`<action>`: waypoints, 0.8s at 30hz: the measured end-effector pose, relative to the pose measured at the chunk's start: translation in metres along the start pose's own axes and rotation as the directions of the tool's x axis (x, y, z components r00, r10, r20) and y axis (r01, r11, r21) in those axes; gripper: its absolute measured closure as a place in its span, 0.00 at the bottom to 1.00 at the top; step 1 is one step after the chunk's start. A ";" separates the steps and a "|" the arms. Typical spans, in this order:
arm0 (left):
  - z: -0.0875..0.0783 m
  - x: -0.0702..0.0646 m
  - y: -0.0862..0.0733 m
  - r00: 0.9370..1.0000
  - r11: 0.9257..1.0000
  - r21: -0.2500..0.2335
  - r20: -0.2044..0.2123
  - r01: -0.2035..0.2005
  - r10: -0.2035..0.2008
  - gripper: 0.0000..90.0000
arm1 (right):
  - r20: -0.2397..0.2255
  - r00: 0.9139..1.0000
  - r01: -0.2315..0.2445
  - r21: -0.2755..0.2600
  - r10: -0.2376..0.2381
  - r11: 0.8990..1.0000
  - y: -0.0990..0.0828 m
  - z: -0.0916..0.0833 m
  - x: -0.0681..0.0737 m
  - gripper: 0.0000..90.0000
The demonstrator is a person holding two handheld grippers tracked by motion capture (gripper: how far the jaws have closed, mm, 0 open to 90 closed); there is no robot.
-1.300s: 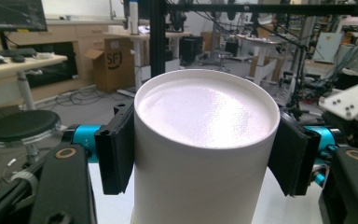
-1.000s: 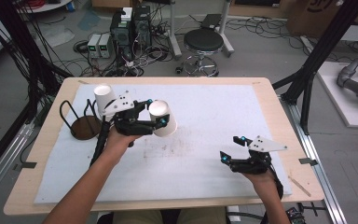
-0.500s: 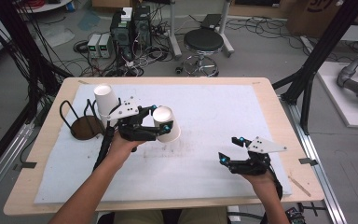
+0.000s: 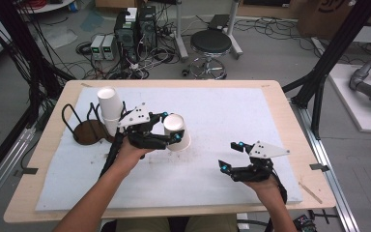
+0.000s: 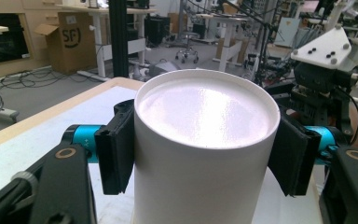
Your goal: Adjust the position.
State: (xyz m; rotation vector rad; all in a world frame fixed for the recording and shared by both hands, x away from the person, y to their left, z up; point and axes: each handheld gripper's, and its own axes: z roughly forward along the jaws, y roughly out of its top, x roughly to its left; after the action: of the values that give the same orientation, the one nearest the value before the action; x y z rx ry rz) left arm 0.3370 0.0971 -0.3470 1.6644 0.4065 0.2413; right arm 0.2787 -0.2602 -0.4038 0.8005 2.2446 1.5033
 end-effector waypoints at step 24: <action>0.014 -0.019 -0.004 0.996 0.999 0.035 0.086 -0.024 0.020 0.37 | -0.201 0.979 0.030 -0.030 -0.035 0.999 0.018 0.028 0.021 0.23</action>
State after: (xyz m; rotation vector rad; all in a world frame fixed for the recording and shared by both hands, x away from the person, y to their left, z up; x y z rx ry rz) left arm 0.3249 0.0770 -0.3509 1.7089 0.3299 0.1791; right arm 0.2821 -0.2218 -0.3973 0.6243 2.3621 1.6626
